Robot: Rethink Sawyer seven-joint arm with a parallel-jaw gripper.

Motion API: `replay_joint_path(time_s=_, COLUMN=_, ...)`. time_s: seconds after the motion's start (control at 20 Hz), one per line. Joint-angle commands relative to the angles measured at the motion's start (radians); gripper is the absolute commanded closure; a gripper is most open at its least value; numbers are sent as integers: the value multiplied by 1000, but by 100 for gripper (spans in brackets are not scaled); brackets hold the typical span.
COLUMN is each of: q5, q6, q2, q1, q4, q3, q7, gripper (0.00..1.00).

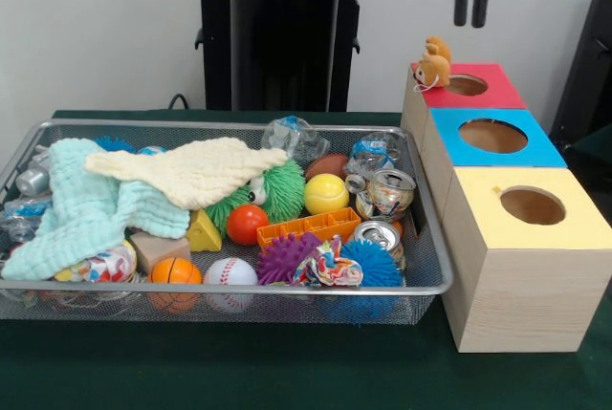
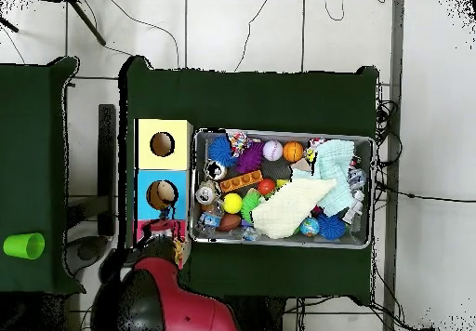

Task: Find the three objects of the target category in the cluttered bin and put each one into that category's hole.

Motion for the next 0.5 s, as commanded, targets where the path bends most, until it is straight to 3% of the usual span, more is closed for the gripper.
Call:
replay_joint_path(time_s=0.05, q5=-215, q6=-55, q2=45, q1=-108, q4=60, q3=91, q7=-103, gripper=0)
replay_joint_path(time_s=0.2, q5=-350, q6=-1, q2=40, q1=-130, q4=-9, q3=37, q7=-216, gripper=0)
replay_joint_path(time_s=0.3, q5=-457, q6=58, q2=25, q1=-188, q4=-51, q3=57, q7=-298, gripper=0)
replay_joint_path(time_s=0.5, q5=-576, q6=130, q2=15, q1=-291, q4=-81, q3=165, q7=-351, gripper=0)
